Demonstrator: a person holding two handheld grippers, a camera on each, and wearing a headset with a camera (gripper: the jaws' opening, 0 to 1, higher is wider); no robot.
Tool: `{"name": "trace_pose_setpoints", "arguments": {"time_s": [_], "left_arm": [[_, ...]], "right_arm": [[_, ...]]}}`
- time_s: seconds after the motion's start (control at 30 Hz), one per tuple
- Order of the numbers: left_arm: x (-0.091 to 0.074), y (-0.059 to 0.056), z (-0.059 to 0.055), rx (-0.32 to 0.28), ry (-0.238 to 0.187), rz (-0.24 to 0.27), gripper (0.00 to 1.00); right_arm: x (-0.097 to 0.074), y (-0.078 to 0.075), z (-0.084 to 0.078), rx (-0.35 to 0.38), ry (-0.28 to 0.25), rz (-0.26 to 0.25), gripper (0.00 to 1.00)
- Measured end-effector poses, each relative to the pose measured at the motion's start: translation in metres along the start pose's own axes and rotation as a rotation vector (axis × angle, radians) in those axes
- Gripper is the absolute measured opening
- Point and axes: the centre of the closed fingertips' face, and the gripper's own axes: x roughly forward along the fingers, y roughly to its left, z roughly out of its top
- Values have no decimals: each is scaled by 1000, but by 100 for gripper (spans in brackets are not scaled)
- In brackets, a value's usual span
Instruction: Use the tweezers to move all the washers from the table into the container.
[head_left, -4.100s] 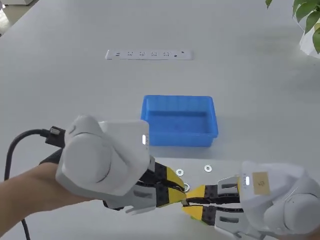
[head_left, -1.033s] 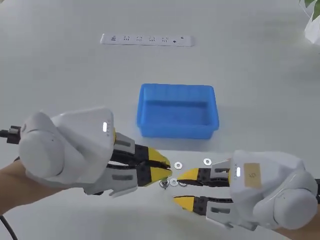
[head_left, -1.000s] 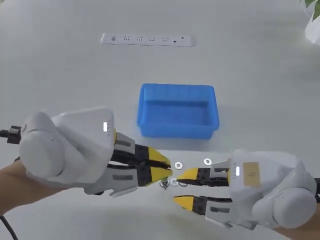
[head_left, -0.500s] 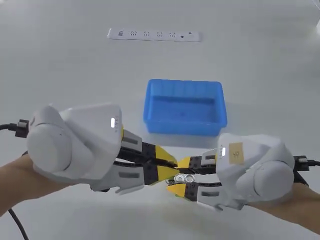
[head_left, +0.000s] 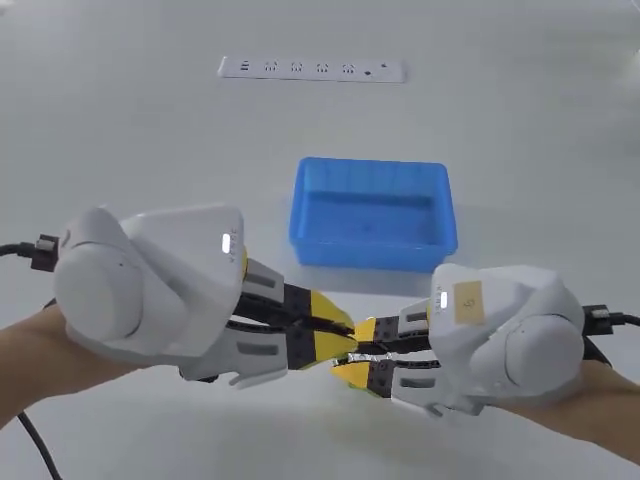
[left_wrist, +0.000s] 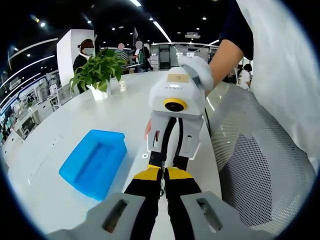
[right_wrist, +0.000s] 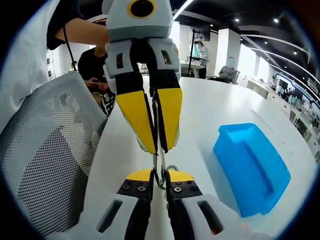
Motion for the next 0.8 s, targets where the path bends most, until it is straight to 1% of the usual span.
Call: {"name": "trace_pose_setpoints", "arguments": {"time_s": [0.27, 0.33, 0.37, 0.4, 0.67, 0.8], "left_arm": [[3, 2, 1, 3, 4, -3, 7], [3, 2, 2, 0, 21, -5, 7], [3, 1, 1, 9, 28, -7, 7], [2, 1, 1, 9, 28, -7, 7], [0, 2, 0, -22, 13, 5, 7], [0, 1, 1, -23, 13, 4, 7]], "right_arm": [[-1, -1, -1, 10, 0, -1, 10], [-1, -1, -1, 15, 1, -4, 10], [-1, -1, -1, 15, 2, -5, 10], [-1, 0, 0, 11, 2, -6, 10], [0, 0, 1, 8, 0, -7, 9], [1, 1, 1, 3, 2, -3, 9]]}}
